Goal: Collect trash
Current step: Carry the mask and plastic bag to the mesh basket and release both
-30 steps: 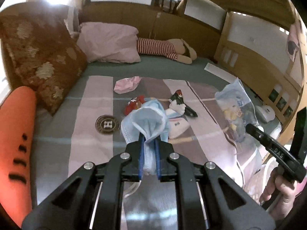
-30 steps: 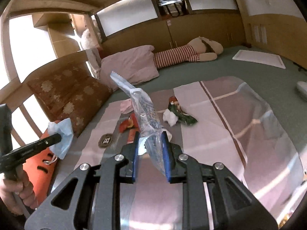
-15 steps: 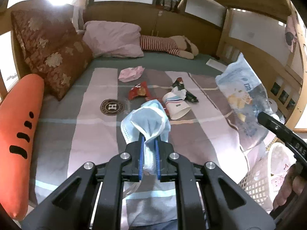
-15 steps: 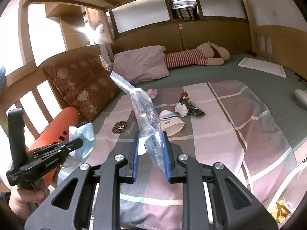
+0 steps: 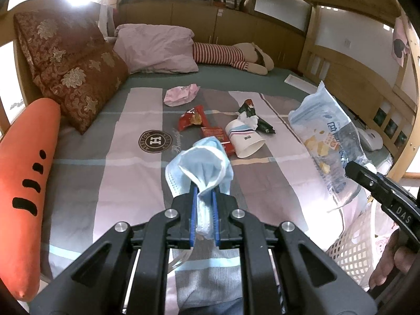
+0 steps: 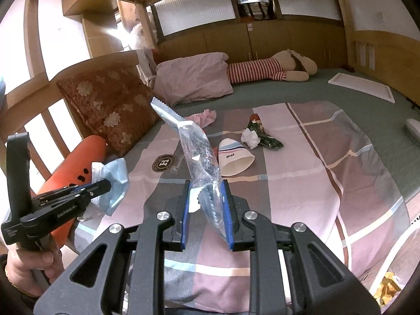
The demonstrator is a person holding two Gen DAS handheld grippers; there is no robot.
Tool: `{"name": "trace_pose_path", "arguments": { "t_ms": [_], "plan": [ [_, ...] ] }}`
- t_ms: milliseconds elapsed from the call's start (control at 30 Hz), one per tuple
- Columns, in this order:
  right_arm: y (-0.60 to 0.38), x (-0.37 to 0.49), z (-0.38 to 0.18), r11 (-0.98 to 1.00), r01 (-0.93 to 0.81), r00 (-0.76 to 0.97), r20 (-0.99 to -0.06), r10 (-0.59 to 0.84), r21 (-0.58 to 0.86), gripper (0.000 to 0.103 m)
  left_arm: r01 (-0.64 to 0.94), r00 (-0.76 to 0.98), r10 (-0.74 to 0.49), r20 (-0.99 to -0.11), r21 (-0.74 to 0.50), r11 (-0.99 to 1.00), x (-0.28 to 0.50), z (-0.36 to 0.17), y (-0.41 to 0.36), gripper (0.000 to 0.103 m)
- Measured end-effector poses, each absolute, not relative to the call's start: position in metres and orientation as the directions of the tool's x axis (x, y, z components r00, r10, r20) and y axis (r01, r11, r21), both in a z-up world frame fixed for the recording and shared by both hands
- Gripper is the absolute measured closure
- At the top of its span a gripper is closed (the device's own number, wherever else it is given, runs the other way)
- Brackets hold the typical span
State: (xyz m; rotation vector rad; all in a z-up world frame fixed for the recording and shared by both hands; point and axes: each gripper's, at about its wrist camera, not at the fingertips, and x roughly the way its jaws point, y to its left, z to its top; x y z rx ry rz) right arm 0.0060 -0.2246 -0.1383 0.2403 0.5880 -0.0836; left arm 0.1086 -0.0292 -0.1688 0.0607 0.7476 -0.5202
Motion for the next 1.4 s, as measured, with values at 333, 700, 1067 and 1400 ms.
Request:
{"name": "trace_pose_path", "arguments": {
  "t_ms": [333, 700, 1067, 1400],
  "plan": [
    [-0.223, 0.007, -0.139, 0.969, 0.145, 0.829, -0.559, -0.009, 0.200, 0.081, 0.469, 0.614, -0.428, -0.663, -0.130, 0.874, 0.107, -0.169, -0.029, 0.092],
    [-0.272, -0.054, -0.113, 0.959, 0.192, 0.845, -0.532, -0.052, 0.210, 0.081, 0.514, 0.588, -0.471, -0.657, -0.146, 0.845, 0.102, -0.168, -0.035, 0.092],
    [-0.369, -0.213, -0.119, 0.862, 0.497, 0.693, -0.644, -0.325, 0.099, 0.080, 0.778, 0.323, -0.697, -0.640, -0.239, 0.581, 0.024, -0.157, -0.143, 0.092],
    [-0.395, -0.277, -0.087, 0.740, 0.656, 0.694, -0.505, -0.514, 0.148, 0.012, 0.909, -0.063, -0.759, -0.648, -0.352, 0.225, -0.093, -0.163, -0.301, 0.072]
  ]
}}
